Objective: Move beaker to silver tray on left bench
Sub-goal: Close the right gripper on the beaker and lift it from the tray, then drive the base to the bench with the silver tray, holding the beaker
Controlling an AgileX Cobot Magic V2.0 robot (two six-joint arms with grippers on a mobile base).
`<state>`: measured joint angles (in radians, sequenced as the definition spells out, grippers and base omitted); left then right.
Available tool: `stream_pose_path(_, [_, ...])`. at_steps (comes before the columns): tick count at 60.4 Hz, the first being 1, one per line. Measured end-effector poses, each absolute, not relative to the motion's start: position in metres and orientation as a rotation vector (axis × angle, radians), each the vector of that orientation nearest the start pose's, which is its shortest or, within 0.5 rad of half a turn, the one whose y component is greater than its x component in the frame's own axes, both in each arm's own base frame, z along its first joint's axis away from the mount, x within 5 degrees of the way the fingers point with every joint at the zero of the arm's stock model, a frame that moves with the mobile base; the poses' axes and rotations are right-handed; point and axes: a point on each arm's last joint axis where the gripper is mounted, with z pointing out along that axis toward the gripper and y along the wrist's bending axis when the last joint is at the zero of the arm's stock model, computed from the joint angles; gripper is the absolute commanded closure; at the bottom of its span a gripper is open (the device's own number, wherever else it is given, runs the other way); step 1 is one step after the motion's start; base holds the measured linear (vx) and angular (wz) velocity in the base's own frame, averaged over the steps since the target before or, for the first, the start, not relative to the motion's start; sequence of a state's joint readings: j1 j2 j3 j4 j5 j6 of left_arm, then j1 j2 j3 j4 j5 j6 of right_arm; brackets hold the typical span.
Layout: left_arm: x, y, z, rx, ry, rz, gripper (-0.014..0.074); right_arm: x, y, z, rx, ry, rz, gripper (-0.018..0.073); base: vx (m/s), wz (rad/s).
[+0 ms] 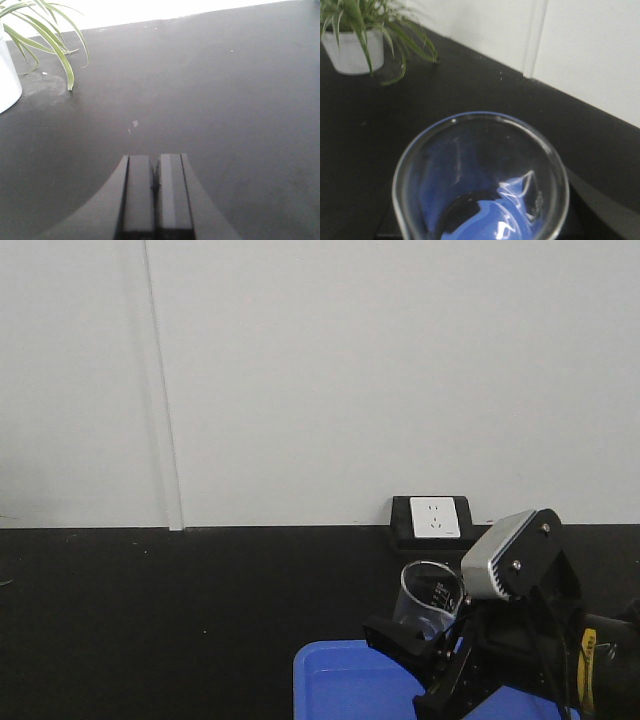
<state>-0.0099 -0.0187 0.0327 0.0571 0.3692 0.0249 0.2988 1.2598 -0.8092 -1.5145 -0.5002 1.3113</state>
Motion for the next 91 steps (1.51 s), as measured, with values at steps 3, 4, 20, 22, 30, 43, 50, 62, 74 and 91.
stream_pose_path(3, [0.0524, 0.0014, 0.17, 0.068, 1.865, 0.066, 0.0595, 0.2431, 0.1205, 0.3085, -0.797, 1.728, 0.539, 0.0573, 0.0, 0.0])
stream_pose_path(4, [0.0524, 0.0014, 0.17, 0.068, 1.865, 0.066, 0.0595, 0.243, 0.1206, 0.3084, -0.8, 1.728, 0.538, 0.0573, 0.0, 0.0])
stream_pose_path(20, [0.0524, 0.0014, 0.17, 0.068, 1.865, 0.066, 0.0595, 0.2426, 0.1208, 0.3081, -0.809, 1.728, 0.539, 0.0573, 0.0, 0.0])
stream_pose_path(22, [0.0524, 0.0014, 0.17, 0.068, 1.865, 0.066, 0.0595, 0.2426, 0.1208, 0.3081, -0.809, 1.728, 0.539, 0.0573, 0.0, 0.0])
stream_pose_path(30, [0.0524, 0.0014, 0.17, 0.068, 1.865, 0.066, 0.0595, 0.2426, 0.1208, 0.308, -0.81, 1.728, 0.538, 0.0571, 0.0, 0.0])
stream_pose_path(43, [0.0524, 0.0014, 0.17, 0.068, 1.865, 0.066, 0.0595, 0.2425, 0.1209, 0.3081, -0.811, 1.727, 0.539, 0.057, 0.0, 0.01])
stream_pose_path(50, [0.0524, 0.0014, 0.17, 0.068, 1.865, 0.066, 0.0595, 0.2425, 0.1209, 0.3081, -0.811, 1.727, 0.539, 0.0571, -0.02, 0.01])
stream_pose_path(62, [0.0524, 0.0014, 0.17, 0.068, 1.865, 0.066, 0.0595, 0.2427, 0.1207, 0.308, -0.809, 1.729, 0.536, 0.0571, -0.05, -0.02])
stream_pose_path(74, [0.0524, 0.0014, 0.17, 0.068, 1.865, 0.066, 0.0595, 0.2427, 0.1207, 0.308, -0.809, 1.729, 0.536, 0.0571, -0.11, 0.0])
stream_pose_path(91, [0.0524, 0.0014, 0.17, 0.068, 1.865, 0.066, 0.0595, 0.2427, 0.1207, 0.308, -0.809, 1.729, 0.536, 0.0571, -0.17, 0.05])
